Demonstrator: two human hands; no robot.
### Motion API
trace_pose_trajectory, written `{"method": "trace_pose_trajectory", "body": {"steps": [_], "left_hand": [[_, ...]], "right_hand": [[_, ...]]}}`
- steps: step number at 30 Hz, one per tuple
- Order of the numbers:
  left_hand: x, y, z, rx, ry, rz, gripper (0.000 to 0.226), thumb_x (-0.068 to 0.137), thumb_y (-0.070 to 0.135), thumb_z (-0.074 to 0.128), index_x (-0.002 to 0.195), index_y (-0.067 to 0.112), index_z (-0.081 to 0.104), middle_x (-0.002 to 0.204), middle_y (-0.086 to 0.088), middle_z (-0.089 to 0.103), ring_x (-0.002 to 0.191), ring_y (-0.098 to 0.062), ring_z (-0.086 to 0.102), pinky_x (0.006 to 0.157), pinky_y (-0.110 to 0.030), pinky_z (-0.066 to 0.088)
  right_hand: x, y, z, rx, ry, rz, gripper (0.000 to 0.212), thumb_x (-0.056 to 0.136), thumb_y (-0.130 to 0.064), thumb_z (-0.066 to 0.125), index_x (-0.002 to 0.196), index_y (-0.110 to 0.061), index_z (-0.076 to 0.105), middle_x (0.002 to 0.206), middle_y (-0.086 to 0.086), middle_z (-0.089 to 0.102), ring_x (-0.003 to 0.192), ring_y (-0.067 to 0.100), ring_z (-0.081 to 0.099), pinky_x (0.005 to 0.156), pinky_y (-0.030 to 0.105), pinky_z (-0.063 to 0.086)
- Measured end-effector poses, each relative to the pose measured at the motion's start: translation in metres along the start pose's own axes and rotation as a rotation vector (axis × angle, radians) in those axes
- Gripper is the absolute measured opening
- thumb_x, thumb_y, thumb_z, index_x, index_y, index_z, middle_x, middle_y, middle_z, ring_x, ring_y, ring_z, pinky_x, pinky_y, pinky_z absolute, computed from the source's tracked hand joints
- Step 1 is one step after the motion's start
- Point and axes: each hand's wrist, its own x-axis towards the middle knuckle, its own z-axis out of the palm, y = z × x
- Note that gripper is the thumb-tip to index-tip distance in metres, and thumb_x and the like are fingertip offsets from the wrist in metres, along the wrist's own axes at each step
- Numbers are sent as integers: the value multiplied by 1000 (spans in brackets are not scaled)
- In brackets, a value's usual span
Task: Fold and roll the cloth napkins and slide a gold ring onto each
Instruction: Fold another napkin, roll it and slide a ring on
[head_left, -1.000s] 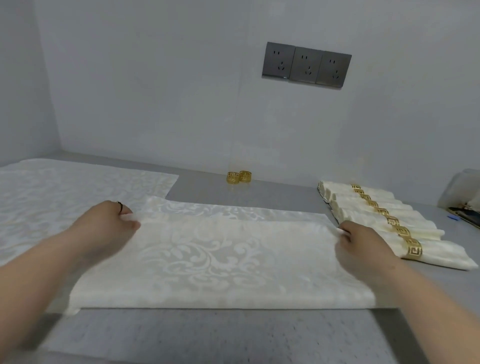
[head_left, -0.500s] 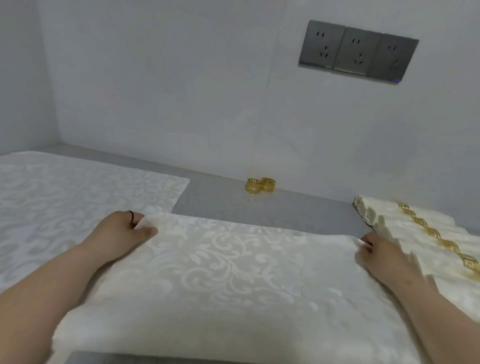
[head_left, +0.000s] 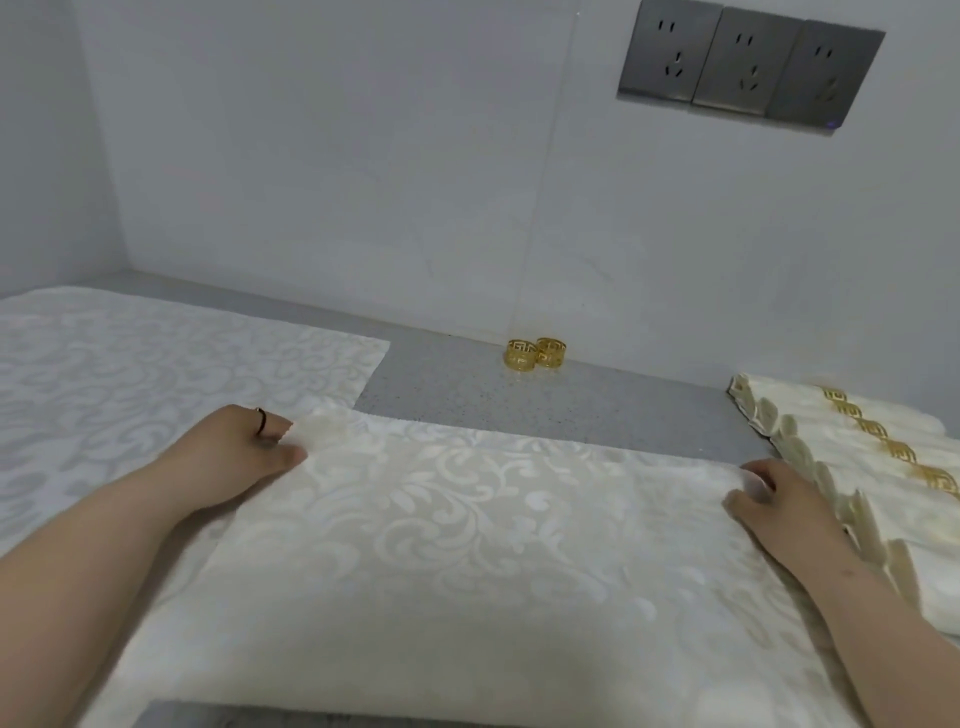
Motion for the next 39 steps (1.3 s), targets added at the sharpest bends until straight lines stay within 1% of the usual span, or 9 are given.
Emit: {"method": "trace_pose_trajectory", "body": {"steps": [6, 13, 19, 23, 26, 30, 34, 36, 39], "left_hand": [[4, 0, 6, -112, 124, -28, 31, 87, 16, 59, 63, 3, 45, 53, -8, 34, 49, -20, 31, 49, -23, 24], [9, 1, 10, -260, 124, -68, 2, 85, 18, 64, 86, 17, 63, 71, 7, 58, 66, -10, 51, 61, -20, 36], [11, 1, 11, -194, 172, -76, 6, 83, 11, 65, 88, 13, 63, 70, 9, 55, 68, -11, 50, 70, -24, 34], [9, 5, 10, -232, 237, -63, 3, 84, 11, 64, 86, 12, 62, 71, 9, 54, 66, -8, 49, 58, -13, 38], [7, 7, 3, -383, 239, -117, 7, 81, 11, 67, 78, 14, 63, 76, -1, 60, 72, -20, 56, 72, -20, 44], [1, 4, -12, -562, 170, -248, 4, 78, 7, 69, 78, 8, 65, 89, -21, 64, 81, -31, 57, 87, -43, 47], [-2, -1, -18, -484, 140, -282, 5, 79, 6, 69, 82, 4, 66, 83, -20, 63, 71, -29, 55, 70, -31, 50], [-4, 1, -15, -435, 159, -260, 7, 79, 7, 69, 84, 5, 65, 69, -13, 58, 57, -25, 47, 52, -21, 44], [-4, 1, -11, -411, 158, -228, 18, 75, 6, 73, 90, 4, 63, 83, -17, 63, 72, -29, 56, 74, -29, 46]], "right_hand": [[14, 0, 0, -177, -19, 4, 30, 89, 0, 36, 61, -11, 41, 78, 21, 56, 72, 29, 47, 61, 32, 28], [36, -6, -2, -319, -28, 63, 18, 92, -7, 34, 83, -9, 50, 101, 21, 61, 78, 25, 42, 67, 30, 30], [34, -11, 5, -354, -5, 76, 25, 93, -8, 37, 106, -2, 57, 102, 19, 60, 98, 33, 54, 67, 31, 28], [23, -22, 5, -330, 47, 20, 37, 90, -13, 47, 126, -3, 49, 128, 22, 51, 120, 35, 44, 91, 36, 36], [5, -36, 7, -291, 59, -136, 37, 88, -10, 51, 124, -3, 52, 135, 19, 46, 125, 34, 39, 100, 35, 30], [-46, -66, 5, -204, -145, -415, 37, 91, -18, 50, 128, -15, 52, 144, -1, 37, 136, 13, 28, 106, 14, 16], [-110, -107, 6, -122, -407, -647, 70, 78, -66, 21, 134, -30, 43, 138, -22, 27, 124, -12, 17, 95, -7, -6], [-130, -123, 14, -160, -386, -760, 95, 64, -70, -2, 135, -26, 43, 145, -12, 32, 133, -3, 27, 103, 2, -2], [-148, -137, 19, -182, -597, -602, 117, 40, -65, -10, 147, -26, 15, 156, -8, 2, 142, 4, -1, 101, 11, -11]]}}
